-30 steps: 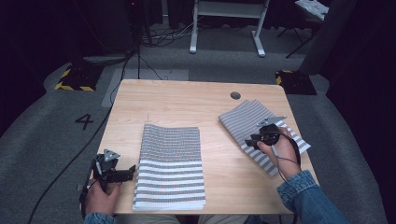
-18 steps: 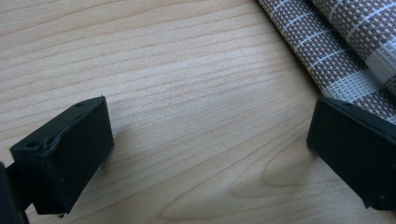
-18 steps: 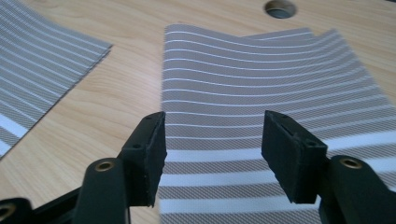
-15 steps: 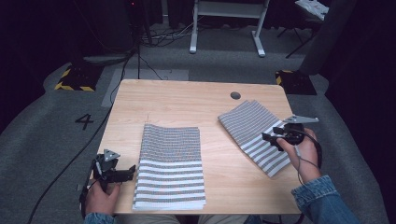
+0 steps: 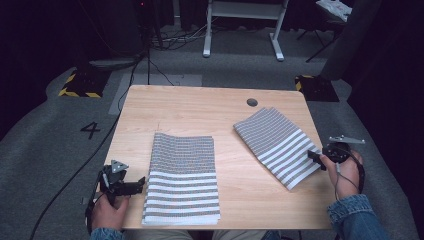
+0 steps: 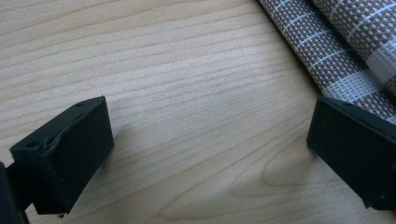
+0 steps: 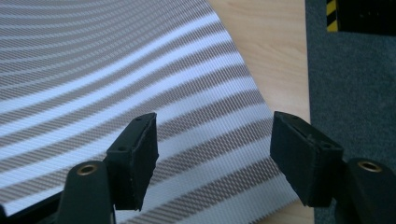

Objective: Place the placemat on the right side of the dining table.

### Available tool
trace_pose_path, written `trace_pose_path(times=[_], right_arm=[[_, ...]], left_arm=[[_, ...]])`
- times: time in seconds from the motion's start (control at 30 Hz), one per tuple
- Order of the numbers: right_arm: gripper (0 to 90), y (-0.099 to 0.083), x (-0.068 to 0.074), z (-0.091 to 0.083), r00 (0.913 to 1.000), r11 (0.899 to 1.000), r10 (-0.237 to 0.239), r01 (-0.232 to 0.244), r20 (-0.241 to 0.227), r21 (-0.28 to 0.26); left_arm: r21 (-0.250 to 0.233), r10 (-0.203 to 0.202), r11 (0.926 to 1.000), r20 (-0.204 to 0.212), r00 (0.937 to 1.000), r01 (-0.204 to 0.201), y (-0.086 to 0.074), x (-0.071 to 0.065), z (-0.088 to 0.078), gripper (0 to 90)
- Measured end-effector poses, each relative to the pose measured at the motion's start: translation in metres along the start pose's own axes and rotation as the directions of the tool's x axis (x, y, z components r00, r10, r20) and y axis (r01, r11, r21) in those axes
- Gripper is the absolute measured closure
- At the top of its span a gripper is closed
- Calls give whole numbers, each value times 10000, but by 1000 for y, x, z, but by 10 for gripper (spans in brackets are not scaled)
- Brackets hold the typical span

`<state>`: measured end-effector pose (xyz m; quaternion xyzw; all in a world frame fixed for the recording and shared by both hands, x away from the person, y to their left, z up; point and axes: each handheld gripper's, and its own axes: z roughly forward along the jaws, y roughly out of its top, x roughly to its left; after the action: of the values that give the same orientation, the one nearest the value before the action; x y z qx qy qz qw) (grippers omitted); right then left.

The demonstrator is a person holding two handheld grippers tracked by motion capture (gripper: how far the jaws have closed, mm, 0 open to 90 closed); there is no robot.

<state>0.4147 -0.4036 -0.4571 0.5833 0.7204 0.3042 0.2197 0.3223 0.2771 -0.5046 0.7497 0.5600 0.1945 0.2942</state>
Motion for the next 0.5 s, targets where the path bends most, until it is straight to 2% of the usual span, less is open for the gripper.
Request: trace_pose_path(times=[0.2,0.3,0.33,0.37,0.43,0.5], right_arm=[[277,-12,-6,11,9997,9996,226,-227,35,177],[187,-18,-10,20,9988,9983,487,-490,113,303],[187,-18,-10,20,9988,9983,487,-490,113,303],[152,-20,-12,23,9974,9969,708,-711,98,330],[160,-21,-11,25,9976,9970,689,-691,73,354],[193,-22,-8,25,9990,9986,428,-430,86,301]], left_arm=[[6,5,10000,-1,10000,-5,0,0,0,5],[7,-8,10000,-10,10000,8,0,0,0,5],[7,-8,10000,-10,10000,8,0,0,0,4],[9,-8,10000,-11,10000,8,0,0,0,5],[6,-10,10000,-5,10000,10,0,0,0,4],[6,-9,10000,-10,10000,9,0,0,0,4]])
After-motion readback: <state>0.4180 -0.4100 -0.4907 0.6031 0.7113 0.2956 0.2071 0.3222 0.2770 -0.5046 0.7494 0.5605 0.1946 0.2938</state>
